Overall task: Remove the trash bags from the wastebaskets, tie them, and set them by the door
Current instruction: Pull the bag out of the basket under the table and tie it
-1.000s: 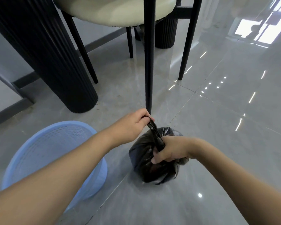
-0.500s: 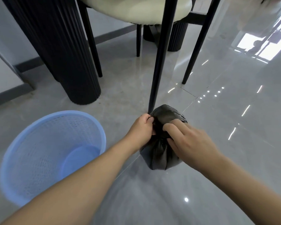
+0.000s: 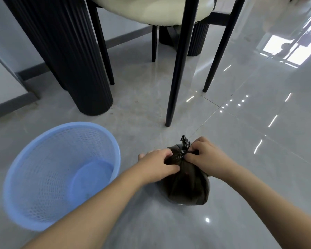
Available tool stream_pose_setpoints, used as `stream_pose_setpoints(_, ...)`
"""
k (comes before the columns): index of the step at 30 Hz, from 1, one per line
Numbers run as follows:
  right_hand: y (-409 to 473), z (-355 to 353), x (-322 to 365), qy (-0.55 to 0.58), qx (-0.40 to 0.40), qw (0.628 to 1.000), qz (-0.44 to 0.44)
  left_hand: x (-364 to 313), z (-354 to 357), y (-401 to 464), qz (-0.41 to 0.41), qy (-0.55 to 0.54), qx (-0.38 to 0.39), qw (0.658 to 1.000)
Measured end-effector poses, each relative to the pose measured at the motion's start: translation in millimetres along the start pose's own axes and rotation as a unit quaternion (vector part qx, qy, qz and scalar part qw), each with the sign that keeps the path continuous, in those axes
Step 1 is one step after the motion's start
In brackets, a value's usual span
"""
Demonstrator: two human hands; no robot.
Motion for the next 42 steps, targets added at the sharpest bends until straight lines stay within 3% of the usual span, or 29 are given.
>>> stream_pose_setpoints(3,-3.5,0.1,4.0,-0.028,0.039,0.999,0.011,2.5,11.7,7.1,0.023,0.04,-0.057,0.997)
stream_pose_setpoints(6,-11.4,-4.9,1.8,0.1,0.152,0.98,0.08,0.9,14.7,4.1,0.059,0.094,-0.146,0.983)
stream_pose_setpoints(10,-13.8,-3.7,-10.5,0.362,0.223,0.878,0.22,-1.1,16.6,4.4,0.065,0.083,-0.2,0.974)
stream_pose_setpoints(12,-9.6,2.5,-19.4,0.408,0.217,0.856,0.23,-1.4,17.8,8.3,0.051,0.048,-0.179,0.981)
stream_pose_setpoints(17,-4.8,4.9,-29.2,0.374,0.135,0.906,0.144,11.3,20.5,16.8,0.012,0.006,-0.145,0.989)
stream_pose_setpoints(21,-4.5,5.0,-29.0,0.288,-0.086,0.953,0.044,16.6,22.1,23.2,-0.014,-0.032,-0.125,0.991)
stream_pose_setpoints(24,-7.9,7.5,-27.6,0.268,-0.143,0.953,-0.021,18.4,23.8,28.1,-0.034,-0.092,-0.12,0.988)
stream_pose_setpoints(32,-3.0,8.6,-35.2,0.422,0.069,0.903,0.049,26.3,18.9,37.1,-0.068,-0.158,-0.135,0.976)
stream_pose_setpoints(37,-3.3,7.0,-42.6,0.278,0.172,0.938,0.117,24.3,15.4,39.7,-0.084,-0.147,-0.136,0.976)
stream_pose_setpoints(40,-1.9,0.0,-36.9,0.305,0.206,0.923,0.109,20.6,15.4,38.7,-0.116,-0.226,-0.119,0.96)
stream_pose_setpoints(42,-1.9,-3.7,-33.3,0.38,0.224,0.891,0.112,18.5,15.4,36.1,-0.124,-0.251,-0.075,0.957)
Point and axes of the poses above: each hand's wrist, its own y-axis towards the middle knuckle, its own z-axis out of the palm, x = y × z, the point moved 3 cm from there along y, towards the middle knuckle, and after that the axes turned 1 degree about z, right-handed, at the moved point
